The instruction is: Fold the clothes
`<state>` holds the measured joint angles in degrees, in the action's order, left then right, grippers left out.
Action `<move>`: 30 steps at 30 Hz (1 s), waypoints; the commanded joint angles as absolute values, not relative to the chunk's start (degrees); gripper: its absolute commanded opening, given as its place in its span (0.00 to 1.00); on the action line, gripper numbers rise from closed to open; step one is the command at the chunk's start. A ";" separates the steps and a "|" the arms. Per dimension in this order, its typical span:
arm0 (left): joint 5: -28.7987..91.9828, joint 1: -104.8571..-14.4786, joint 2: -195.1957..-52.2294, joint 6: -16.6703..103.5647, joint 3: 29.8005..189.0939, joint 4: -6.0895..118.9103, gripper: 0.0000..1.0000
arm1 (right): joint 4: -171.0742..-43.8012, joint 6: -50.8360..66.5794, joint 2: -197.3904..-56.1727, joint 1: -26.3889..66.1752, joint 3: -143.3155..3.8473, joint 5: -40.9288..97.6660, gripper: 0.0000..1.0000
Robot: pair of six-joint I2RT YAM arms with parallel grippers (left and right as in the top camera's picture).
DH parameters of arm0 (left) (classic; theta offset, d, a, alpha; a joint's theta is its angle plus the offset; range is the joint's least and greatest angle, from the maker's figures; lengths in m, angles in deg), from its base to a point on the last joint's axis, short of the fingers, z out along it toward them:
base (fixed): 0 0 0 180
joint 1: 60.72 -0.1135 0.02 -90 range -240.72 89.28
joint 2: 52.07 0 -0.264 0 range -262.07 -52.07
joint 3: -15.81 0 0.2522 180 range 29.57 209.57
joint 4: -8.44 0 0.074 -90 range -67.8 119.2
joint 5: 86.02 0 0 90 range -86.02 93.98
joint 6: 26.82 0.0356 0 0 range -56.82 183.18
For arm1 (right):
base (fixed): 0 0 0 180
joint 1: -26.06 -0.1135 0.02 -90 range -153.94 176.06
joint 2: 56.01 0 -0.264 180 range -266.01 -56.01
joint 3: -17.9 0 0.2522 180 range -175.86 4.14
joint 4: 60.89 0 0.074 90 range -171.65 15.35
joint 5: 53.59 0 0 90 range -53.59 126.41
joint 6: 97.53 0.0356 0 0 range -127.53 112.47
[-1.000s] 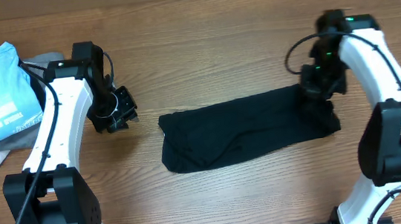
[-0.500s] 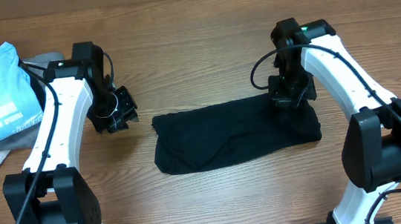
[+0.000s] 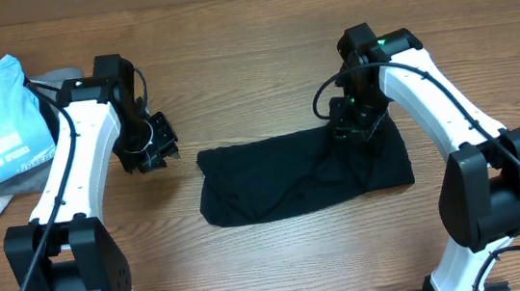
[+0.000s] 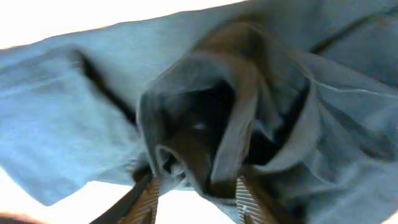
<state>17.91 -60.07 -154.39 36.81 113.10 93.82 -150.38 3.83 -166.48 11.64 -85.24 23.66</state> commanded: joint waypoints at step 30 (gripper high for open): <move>18.41 -59.94 -152.99 37.93 114.06 94.19 0.33 | -135.80 5.27 -159.69 12.71 -65.64 19.88 0.31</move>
<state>17.91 -60.07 -154.39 36.81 113.10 94.23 -139.18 13.01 -160.32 15.38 -69.46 35.02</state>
